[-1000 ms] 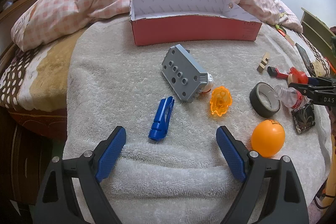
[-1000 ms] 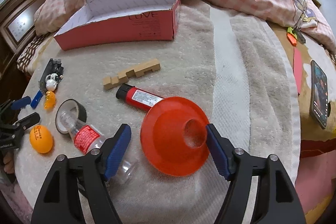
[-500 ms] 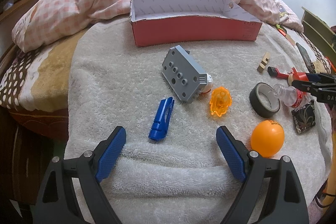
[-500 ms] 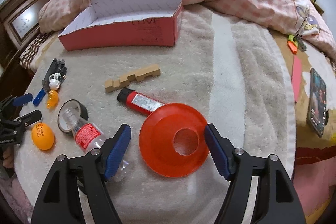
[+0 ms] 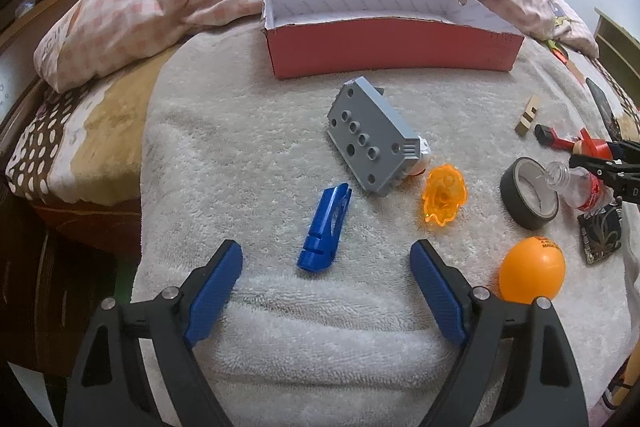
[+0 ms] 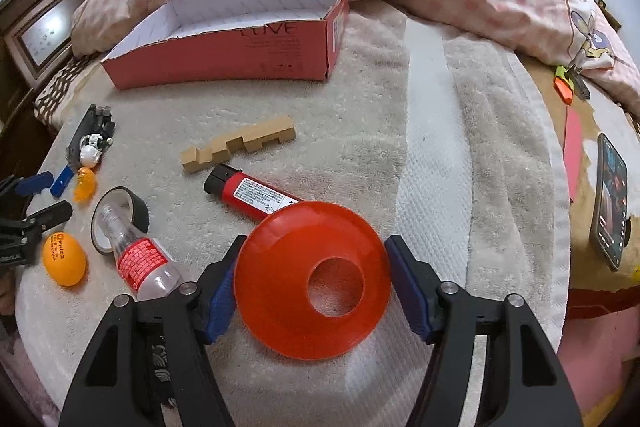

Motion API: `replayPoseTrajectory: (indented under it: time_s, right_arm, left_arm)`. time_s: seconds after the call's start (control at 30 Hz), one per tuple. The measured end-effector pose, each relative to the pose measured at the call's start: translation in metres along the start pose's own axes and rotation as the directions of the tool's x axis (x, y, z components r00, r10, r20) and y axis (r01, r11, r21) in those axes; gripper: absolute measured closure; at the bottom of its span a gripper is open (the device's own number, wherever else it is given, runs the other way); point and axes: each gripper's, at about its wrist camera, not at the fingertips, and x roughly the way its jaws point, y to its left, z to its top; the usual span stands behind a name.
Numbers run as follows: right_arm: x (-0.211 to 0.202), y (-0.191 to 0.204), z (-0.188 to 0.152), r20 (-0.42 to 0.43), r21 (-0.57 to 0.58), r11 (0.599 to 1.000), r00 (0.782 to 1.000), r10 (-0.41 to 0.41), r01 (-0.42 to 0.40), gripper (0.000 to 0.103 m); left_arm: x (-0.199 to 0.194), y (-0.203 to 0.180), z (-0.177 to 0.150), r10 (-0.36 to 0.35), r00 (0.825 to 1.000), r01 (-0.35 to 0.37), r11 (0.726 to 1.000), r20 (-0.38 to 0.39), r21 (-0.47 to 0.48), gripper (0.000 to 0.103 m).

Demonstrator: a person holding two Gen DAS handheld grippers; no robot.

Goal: Organize objects
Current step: 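Grasp the blue plastic piece with the left gripper while the right gripper grasps the red funnel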

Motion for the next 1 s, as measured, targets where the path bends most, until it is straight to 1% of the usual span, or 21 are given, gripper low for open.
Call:
replayPoseTrajectory:
  time_s: [0.13, 0.3, 0.43, 0.53, 0.57, 0.6, 0.63, 0.7, 0.77, 0.83, 1.0]
  right_arm:
    - [-0.006, 0.0, 0.0, 0.019, 0.013, 1.0, 1.0, 0.007, -0.007, 0.034]
    - [-0.018, 0.008, 0.001, 0.053, 0.015, 1.0, 0.998, 0.023, -0.024, 0.034]
    - [-0.025, 0.022, 0.002, 0.07, -0.011, 0.999, 0.997, 0.042, -0.042, 0.034]
    - [-0.03, 0.032, 0.002, 0.083, -0.033, 0.998, 0.995, 0.062, -0.06, 0.034]
    - [-0.032, 0.035, 0.003, 0.085, -0.04, 0.997, 0.994, 0.068, -0.065, 0.034]
    - [-0.032, 0.038, 0.003, 0.087, -0.049, 0.996, 0.993, 0.074, -0.07, 0.034]
    - [-0.033, 0.041, 0.003, 0.089, -0.056, 0.996, 0.993, 0.079, -0.074, 0.034]
    - [-0.035, 0.046, 0.004, 0.09, -0.07, 0.994, 0.992, 0.087, -0.081, 0.034]
    - [-0.036, 0.05, 0.004, 0.091, -0.077, 0.994, 0.992, 0.09, -0.083, 0.034]
    - [-0.037, 0.052, 0.005, 0.091, -0.08, 0.993, 0.992, 0.09, -0.083, 0.034]
    - [-0.039, 0.055, 0.004, 0.088, -0.085, 0.992, 0.991, 0.099, -0.092, 0.034]
  left_arm:
    - [-0.002, -0.001, -0.001, 0.0, 1.0, 0.0, 1.0, 0.004, -0.002, 0.016]
    - [-0.003, 0.004, 0.003, 0.023, 0.999, -0.023, 1.0, 0.031, 0.0, 0.025]
    - [-0.001, 0.013, 0.004, -0.005, 1.0, 0.005, 1.0, 0.025, -0.022, 0.027]
    - [0.001, 0.013, 0.005, -0.004, 1.0, 0.004, 1.0, 0.029, -0.015, 0.027]
    - [0.002, 0.012, 0.006, -0.001, 1.0, 0.002, 1.0, 0.031, -0.009, 0.032]
    - [0.003, 0.01, 0.007, -0.003, 0.999, 0.003, 1.0, 0.034, -0.001, 0.043]
    - [0.002, 0.009, 0.007, -0.008, 0.999, 0.008, 1.0, 0.037, 0.006, 0.049]
    - [0.001, 0.005, 0.009, -0.037, 0.999, 0.036, 0.999, 0.038, 0.03, 0.078]
    - [0.0, 0.003, 0.009, -0.049, 0.998, 0.047, 0.998, 0.036, 0.037, 0.089]
    - [-0.002, 0.004, 0.008, -0.052, 0.998, 0.051, 0.998, 0.036, 0.037, 0.089]
    - [-0.008, 0.011, 0.007, -0.091, 0.995, 0.091, 0.996, 0.036, 0.0, 0.089]
